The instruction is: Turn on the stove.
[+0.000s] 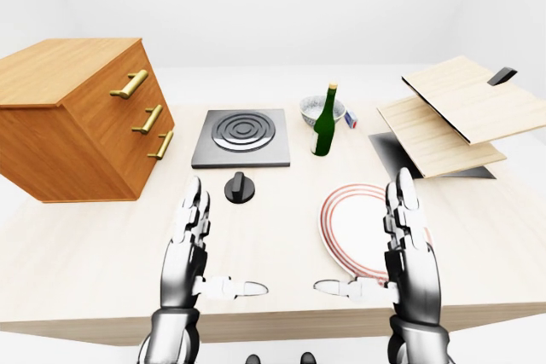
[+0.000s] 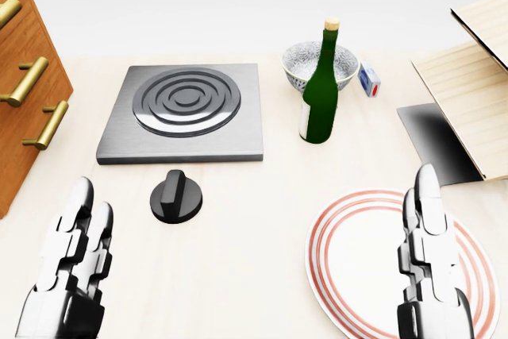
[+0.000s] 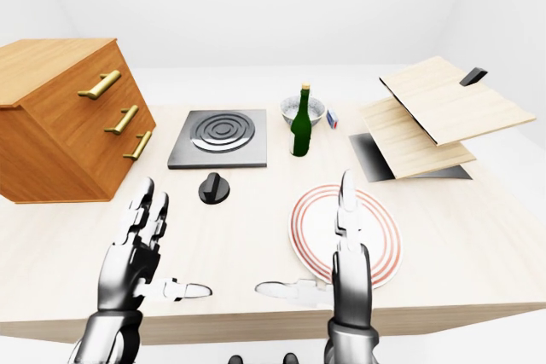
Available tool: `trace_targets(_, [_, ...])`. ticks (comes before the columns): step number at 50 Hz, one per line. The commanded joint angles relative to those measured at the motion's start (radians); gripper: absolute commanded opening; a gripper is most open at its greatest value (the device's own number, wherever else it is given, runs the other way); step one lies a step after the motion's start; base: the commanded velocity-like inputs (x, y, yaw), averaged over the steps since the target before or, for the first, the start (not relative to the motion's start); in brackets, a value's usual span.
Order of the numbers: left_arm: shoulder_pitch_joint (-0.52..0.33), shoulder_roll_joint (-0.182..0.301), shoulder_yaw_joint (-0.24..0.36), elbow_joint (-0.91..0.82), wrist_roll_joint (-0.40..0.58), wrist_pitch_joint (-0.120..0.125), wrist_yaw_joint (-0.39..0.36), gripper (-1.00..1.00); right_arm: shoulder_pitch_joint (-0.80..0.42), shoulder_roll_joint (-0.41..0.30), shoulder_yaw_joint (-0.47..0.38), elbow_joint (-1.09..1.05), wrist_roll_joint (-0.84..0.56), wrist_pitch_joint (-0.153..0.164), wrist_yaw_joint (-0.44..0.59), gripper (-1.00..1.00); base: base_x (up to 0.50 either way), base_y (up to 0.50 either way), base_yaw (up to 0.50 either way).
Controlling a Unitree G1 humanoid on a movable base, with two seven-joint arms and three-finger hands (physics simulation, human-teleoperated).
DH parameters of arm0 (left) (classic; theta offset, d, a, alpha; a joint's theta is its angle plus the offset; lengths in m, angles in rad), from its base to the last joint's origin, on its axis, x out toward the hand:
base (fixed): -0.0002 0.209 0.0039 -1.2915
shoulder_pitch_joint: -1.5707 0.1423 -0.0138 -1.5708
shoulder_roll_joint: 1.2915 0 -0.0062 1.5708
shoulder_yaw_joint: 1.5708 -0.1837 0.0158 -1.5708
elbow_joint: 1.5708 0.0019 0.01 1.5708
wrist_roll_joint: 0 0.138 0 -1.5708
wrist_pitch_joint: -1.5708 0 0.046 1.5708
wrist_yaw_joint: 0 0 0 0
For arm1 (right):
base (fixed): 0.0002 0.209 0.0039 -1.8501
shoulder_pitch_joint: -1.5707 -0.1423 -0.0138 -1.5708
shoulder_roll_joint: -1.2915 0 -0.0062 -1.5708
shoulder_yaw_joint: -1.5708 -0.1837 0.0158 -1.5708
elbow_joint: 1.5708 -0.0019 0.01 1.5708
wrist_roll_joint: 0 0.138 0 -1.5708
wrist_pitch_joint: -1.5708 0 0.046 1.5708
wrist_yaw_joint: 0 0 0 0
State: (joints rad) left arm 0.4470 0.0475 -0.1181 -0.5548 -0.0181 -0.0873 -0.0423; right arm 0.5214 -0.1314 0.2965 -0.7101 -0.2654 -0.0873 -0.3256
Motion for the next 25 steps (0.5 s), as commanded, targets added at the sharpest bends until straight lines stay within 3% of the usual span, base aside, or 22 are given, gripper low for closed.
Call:
trace_targets(1, [-0.146, -0.024, 0.012, 0.135, 0.036, 0.0, 0.019, 1.0, 0.03, -0.046, 0.048, -0.034, 0.01, 0.0, -0.028, 1.0, 0.0, 0.0, 0.0])
trace_targets(8, [-0.195, -0.036, 0.003, 0.226, 0.067, 0.0, 0.031, 1.0, 0.047, -0.075, 0.068, -0.046, 0.009, 0.0, -0.03, 1.0, 0.0, 0.0, 0.0])
trace_targets(13, [-0.306, -0.049, 0.033, 0.36, 0.078, 0.0, 0.047, 1.0, 0.082, -0.097, 0.088, -0.065, -0.022, 0.0, -0.064, 1.0, 0.0, 0.0, 0.0])
trace_targets(25, [-0.297, -0.052, 0.038, 0.342, 0.078, 0.0, 0.041, 1.0, 0.081, -0.11, 0.095, -0.067, -0.028, 0.0, -0.086, 1.0, 0.0, 0.0, 0.0])
